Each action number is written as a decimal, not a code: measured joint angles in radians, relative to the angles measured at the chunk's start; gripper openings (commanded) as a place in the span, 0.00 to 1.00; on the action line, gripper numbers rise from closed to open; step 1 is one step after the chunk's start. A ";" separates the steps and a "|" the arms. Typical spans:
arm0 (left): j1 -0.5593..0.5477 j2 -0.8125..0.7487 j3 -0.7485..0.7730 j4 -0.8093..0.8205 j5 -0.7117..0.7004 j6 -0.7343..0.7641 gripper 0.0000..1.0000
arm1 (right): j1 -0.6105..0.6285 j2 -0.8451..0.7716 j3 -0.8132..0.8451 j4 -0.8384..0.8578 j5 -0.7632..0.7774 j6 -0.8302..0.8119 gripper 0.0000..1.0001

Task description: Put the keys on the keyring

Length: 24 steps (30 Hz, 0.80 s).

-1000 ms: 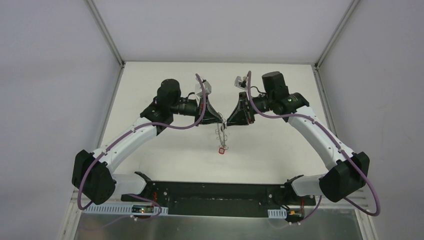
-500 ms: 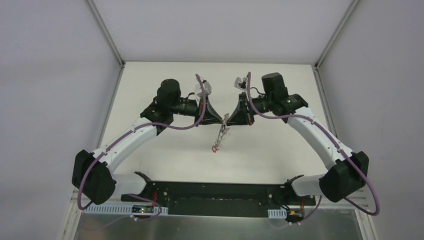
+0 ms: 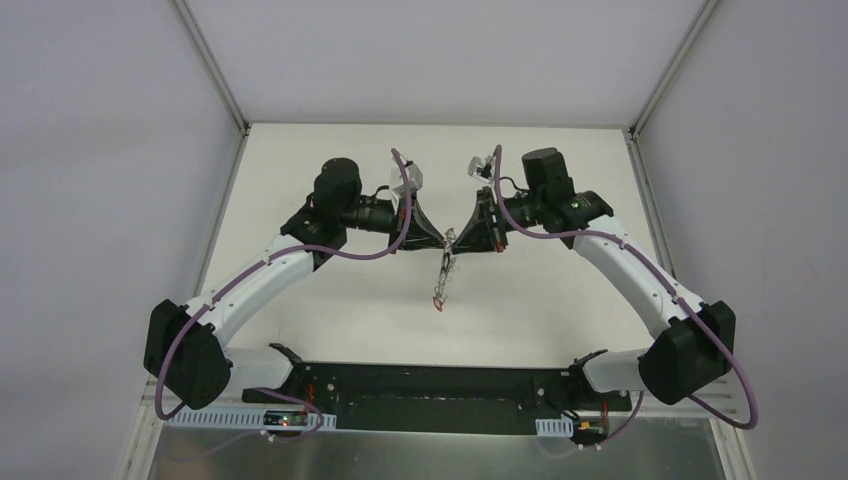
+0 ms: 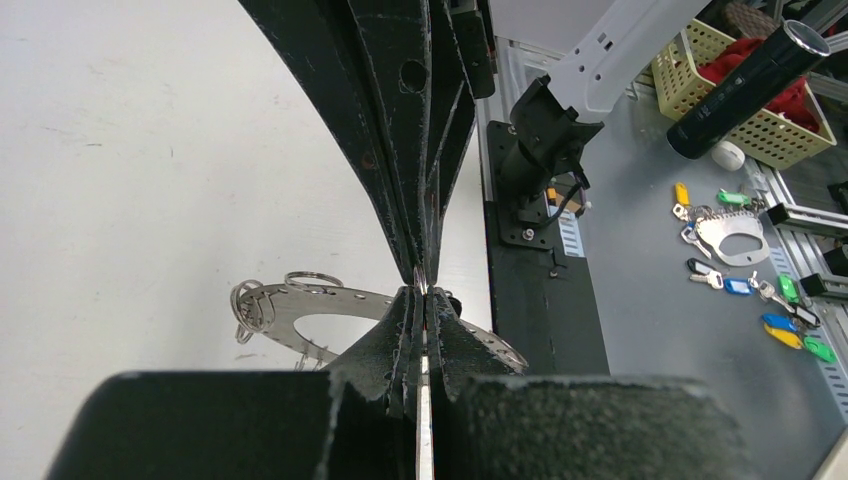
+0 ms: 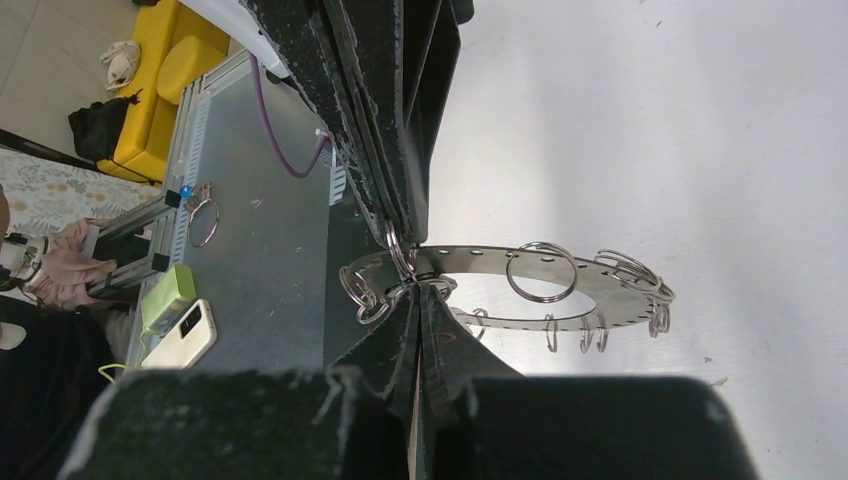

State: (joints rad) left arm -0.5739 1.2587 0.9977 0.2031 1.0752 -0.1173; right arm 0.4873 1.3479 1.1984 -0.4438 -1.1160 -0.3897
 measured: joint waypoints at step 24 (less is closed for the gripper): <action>0.000 0.000 0.000 0.003 0.016 0.000 0.00 | 0.014 0.020 -0.012 0.036 -0.017 0.041 0.15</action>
State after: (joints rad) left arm -0.5739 1.2587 0.9974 0.2066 1.0912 -0.1177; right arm 0.5011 1.3682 1.1866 -0.4080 -1.1328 -0.3485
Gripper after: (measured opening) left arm 0.009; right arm 0.092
